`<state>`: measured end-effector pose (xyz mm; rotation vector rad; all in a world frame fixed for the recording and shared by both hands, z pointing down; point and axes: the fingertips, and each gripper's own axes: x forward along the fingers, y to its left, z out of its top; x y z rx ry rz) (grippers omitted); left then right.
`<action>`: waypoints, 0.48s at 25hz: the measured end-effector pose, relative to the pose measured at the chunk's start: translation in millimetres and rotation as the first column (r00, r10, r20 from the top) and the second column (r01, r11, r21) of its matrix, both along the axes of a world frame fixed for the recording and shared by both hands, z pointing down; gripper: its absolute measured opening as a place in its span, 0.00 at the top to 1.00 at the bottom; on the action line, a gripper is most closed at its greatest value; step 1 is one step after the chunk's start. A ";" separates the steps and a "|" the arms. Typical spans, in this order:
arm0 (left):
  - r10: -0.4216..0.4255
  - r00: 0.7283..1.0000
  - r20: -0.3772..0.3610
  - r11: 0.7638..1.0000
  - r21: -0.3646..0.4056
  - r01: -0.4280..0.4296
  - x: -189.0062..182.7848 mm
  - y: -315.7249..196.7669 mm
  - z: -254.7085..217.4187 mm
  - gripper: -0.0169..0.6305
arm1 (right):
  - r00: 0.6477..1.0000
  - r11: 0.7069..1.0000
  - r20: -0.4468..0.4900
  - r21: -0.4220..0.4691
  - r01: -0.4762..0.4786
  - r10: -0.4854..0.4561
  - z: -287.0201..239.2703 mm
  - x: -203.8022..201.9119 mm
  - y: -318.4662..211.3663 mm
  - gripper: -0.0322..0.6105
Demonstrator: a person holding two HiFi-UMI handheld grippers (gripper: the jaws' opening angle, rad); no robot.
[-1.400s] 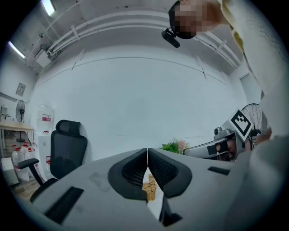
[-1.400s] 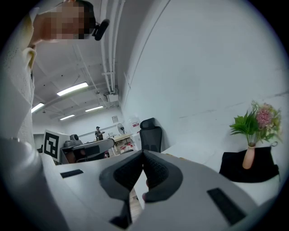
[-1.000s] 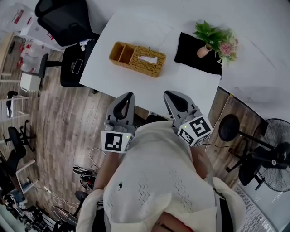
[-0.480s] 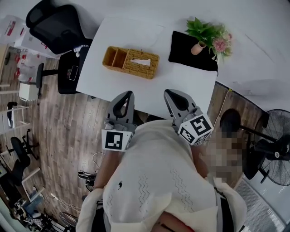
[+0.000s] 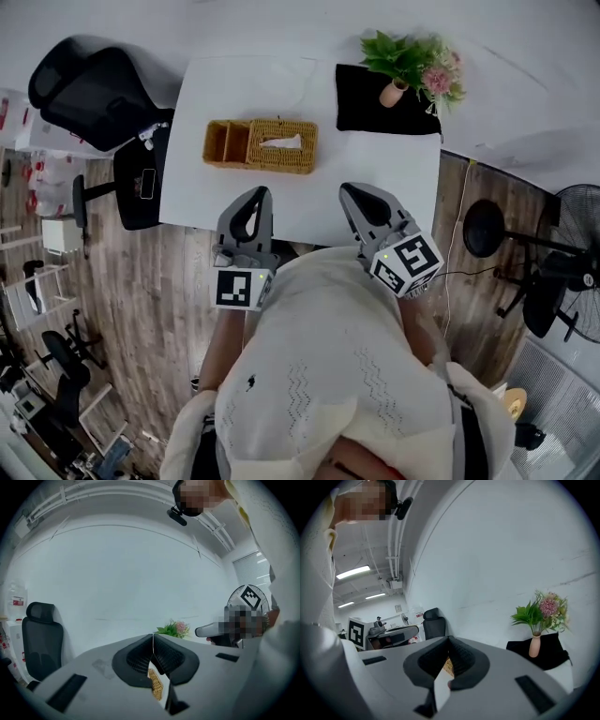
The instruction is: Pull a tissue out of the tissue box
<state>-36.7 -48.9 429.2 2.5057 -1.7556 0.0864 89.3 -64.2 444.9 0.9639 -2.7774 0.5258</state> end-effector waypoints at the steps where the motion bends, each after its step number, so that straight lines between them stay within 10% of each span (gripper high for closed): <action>1: 0.011 1.000 -0.001 1.000 -0.001 -0.011 -2.4 -3.5 0.0 0.95 | 1.000 1.000 -0.001 -0.002 -0.013 0.013 -0.1 -1.5 -2.0 0.95; 12: 0.159 0.987 -0.010 0.986 -0.038 -0.159 -29.1 -32.7 12.1 0.95 | 0.990 0.990 -0.022 -0.015 -0.137 0.137 -1.4 -36.1 -15.0 0.95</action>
